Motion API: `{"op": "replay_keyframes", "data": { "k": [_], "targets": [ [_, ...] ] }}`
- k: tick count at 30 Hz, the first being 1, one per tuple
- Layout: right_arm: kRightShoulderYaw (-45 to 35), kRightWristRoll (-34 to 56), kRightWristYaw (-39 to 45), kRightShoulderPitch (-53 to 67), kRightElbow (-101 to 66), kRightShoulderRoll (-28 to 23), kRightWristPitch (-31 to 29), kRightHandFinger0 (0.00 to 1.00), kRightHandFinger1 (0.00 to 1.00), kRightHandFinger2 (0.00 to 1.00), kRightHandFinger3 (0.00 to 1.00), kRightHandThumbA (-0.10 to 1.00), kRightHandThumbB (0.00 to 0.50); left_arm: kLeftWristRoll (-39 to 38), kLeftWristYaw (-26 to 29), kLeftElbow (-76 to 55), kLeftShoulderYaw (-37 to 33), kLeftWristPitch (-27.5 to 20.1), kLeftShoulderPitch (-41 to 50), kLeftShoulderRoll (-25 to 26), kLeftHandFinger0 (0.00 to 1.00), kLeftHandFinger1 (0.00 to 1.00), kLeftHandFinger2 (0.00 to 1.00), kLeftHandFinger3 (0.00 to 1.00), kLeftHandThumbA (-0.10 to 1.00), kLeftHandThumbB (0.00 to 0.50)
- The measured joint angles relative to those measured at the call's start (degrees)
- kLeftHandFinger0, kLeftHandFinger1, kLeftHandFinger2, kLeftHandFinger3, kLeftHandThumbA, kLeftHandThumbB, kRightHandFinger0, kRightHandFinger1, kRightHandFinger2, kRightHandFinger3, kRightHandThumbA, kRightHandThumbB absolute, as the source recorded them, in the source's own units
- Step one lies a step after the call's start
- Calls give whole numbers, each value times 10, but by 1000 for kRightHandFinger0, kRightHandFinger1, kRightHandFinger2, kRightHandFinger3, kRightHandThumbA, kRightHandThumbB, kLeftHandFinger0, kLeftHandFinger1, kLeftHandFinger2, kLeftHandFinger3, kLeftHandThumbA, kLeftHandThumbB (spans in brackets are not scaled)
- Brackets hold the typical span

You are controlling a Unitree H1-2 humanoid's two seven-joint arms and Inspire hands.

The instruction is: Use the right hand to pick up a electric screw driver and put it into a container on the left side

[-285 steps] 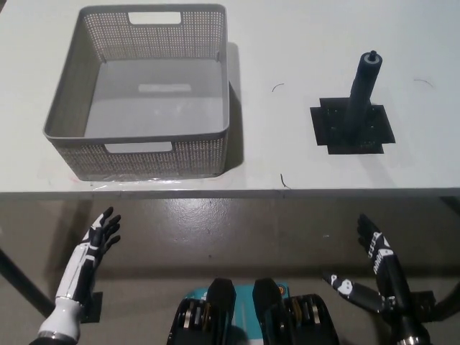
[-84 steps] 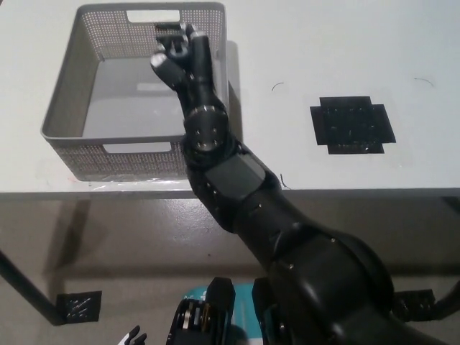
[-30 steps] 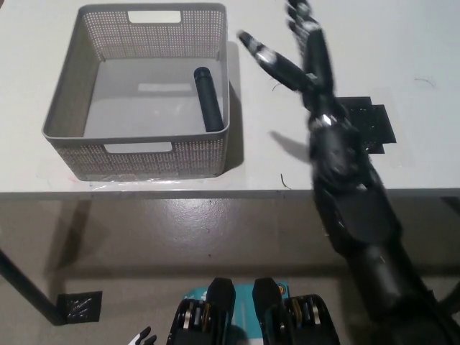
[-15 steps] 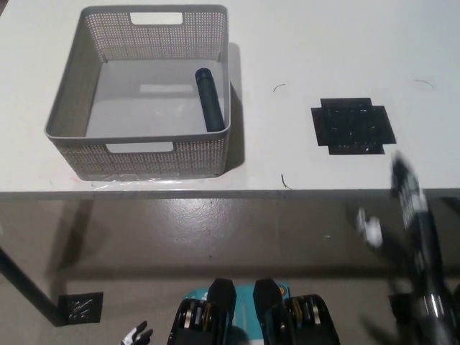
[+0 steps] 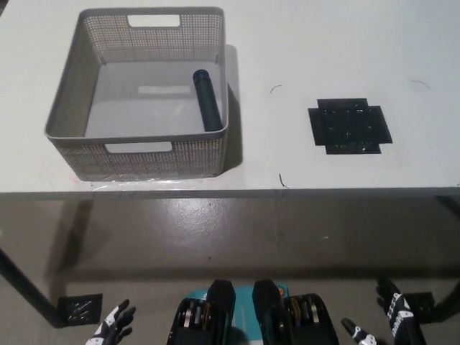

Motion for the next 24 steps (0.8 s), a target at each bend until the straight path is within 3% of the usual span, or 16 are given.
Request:
{"op": "replay_keyframes", "data": {
  "k": [2,4,6,10,24],
  "targets": [
    [-2,15,12,-15,23,0,-2,1000,1000,1000,1000,944,491,-2,0,0,3,0,-6,0,1000,1000,1000,1000,1000,208],
    [-4,28,23,-27,37,0,-2,1000,1000,1000,1000,968,460,-4,0,1,6,0,-12,-1,1000,1000,1000,1000,1000,210],
    [-5,32,30,-37,50,-1,-3,1000,1000,1000,1000,955,472,-6,0,4,11,0,-18,-2,1000,1000,1000,1000,1000,204],
    [-5,32,38,-53,68,-1,-6,1000,1000,1000,1000,935,439,-7,1,19,24,-1,-30,-2,1000,1000,1000,1000,1000,184],
    [-5,31,48,-72,92,-1,-14,1000,1000,1000,1000,948,441,-9,1,27,27,-1,-44,-2,1000,1000,1000,1000,1000,202]
  ]
}}
